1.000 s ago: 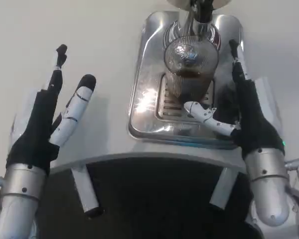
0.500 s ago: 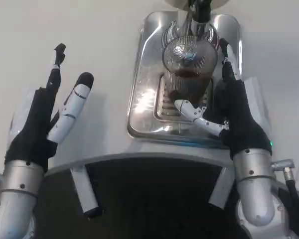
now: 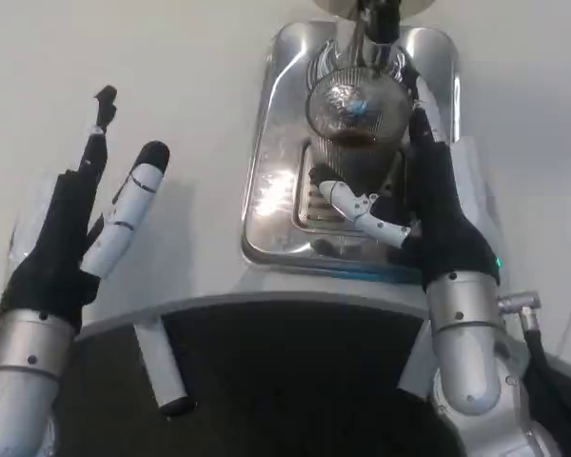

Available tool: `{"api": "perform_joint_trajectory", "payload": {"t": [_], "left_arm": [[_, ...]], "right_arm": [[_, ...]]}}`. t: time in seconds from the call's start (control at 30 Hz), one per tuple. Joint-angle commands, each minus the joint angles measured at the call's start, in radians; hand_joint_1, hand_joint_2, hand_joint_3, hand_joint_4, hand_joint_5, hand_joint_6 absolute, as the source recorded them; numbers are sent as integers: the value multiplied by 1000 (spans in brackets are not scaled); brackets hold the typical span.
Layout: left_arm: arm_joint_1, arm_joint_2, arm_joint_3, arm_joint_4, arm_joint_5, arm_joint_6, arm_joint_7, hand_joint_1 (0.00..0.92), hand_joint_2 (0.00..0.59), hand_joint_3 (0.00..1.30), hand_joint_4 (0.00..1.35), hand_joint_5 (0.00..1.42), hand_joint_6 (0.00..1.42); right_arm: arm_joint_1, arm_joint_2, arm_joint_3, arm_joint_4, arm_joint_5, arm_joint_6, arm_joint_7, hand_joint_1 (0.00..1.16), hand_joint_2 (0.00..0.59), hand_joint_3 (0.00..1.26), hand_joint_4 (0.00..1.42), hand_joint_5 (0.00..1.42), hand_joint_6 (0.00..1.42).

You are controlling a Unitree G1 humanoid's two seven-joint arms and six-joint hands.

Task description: Grasp the cup under the faucet to collect the drink, then remove the cup.

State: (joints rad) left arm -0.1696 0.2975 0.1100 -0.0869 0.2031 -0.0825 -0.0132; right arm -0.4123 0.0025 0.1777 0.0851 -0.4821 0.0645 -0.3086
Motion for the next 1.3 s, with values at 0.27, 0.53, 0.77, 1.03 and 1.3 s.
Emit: {"api": "perform_joint_trajectory", "payload": {"t": [0.27,0.53,0.77,1.03,1.3], "left_arm": [[8,-2,12,-7,-14,5,6,0,244,0,0,0,0],[2,-3,17,-5,-13,20,10,0,240,0,0,0,0],[-6,1,24,8,-13,20,7,0,240,0,0,0,0],[-22,-2,19,24,-15,16,2,0,240,0,0,0,0],[-29,-4,9,36,-13,12,0,0,240,0,0,0,0]], "right_arm": [[-45,34,4,38,9,21,-8,1012,258,116,103,185,351],[-118,90,-3,84,-68,93,-158,1162,340,493,461,589,830],[-125,94,10,124,-79,73,-215,1162,339,550,502,648,912],[-97,83,20,105,-76,50,-218,1162,332,575,530,678,936],[-56,81,27,28,-76,60,-197,1162,312,658,635,729,973]]}}
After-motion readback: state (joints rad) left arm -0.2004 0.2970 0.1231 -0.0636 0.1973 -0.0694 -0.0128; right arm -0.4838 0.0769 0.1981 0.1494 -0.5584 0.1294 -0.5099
